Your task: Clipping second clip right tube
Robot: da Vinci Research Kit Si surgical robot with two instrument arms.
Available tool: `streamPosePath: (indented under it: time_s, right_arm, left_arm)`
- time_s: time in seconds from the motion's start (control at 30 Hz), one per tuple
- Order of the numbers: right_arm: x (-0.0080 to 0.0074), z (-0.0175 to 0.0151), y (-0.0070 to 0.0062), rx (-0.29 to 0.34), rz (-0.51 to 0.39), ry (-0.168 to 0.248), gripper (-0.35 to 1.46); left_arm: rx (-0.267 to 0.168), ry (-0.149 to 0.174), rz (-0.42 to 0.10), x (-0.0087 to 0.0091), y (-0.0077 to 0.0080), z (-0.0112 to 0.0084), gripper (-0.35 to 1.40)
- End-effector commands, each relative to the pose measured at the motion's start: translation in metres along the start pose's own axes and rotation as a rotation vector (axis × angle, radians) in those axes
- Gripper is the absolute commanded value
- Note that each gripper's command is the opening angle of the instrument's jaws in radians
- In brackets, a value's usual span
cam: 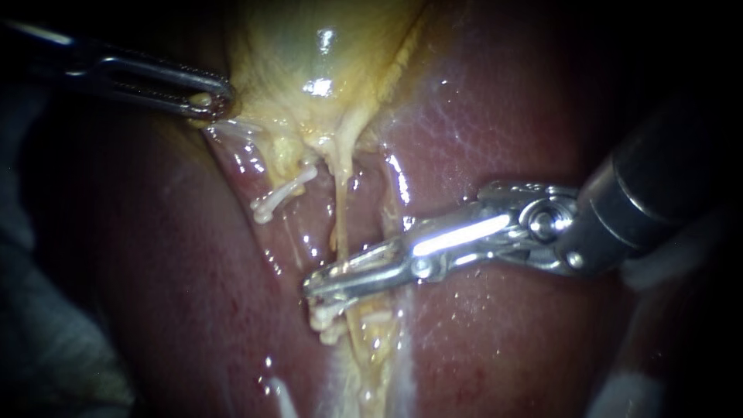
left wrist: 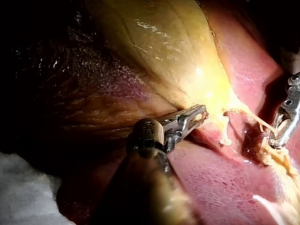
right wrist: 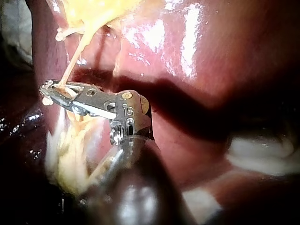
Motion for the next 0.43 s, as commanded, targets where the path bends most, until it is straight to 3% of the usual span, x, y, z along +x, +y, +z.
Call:
streamPosePath:
  time_s: [0.03,0.43]
  right_arm:
    - [0.0000,-0.0001,0.0000,-0.001,0.005,0.001,-0.35]
    - [-0.0003,0.0001,0.0001,-0.001,0.003,-0.001,-0.35]
  left_arm:
    - [0.000,0.000,0.000,0.0000,0.0000,0.0000,-0.35]
    - [0.001,0.001,-0.001,0.0001,0.0001,0.0002,-0.35]
